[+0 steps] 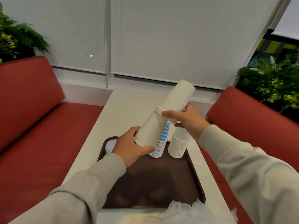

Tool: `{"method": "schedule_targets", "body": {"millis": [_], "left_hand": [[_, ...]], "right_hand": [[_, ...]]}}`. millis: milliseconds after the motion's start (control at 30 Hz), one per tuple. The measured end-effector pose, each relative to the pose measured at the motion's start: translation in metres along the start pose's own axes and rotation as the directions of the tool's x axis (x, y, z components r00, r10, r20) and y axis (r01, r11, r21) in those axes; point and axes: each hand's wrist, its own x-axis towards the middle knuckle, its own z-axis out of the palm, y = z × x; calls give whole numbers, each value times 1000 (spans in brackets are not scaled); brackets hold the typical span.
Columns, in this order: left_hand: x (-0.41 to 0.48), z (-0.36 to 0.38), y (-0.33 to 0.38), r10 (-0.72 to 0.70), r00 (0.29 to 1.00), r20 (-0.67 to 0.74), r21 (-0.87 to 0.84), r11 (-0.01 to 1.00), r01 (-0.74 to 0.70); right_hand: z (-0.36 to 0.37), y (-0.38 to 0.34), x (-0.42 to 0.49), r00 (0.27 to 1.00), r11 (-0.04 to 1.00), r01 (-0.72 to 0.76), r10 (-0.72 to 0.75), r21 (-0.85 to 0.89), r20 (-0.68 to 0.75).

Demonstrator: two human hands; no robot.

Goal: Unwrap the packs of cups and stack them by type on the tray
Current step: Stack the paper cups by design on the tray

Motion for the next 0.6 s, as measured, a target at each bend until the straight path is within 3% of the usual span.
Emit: {"method": "schedule_targets", "body": {"millis": [300, 600], "left_hand": [[7, 5, -9, -46, 998, -52, -44, 998, 43], [16, 3, -20, -43, 996, -81, -33, 999, 40]], "right_hand": [[-60, 0, 22, 955, 968, -12, -62, -250, -288], [-66, 33, 33, 942, 943, -127, 17, -309, -336]]}}
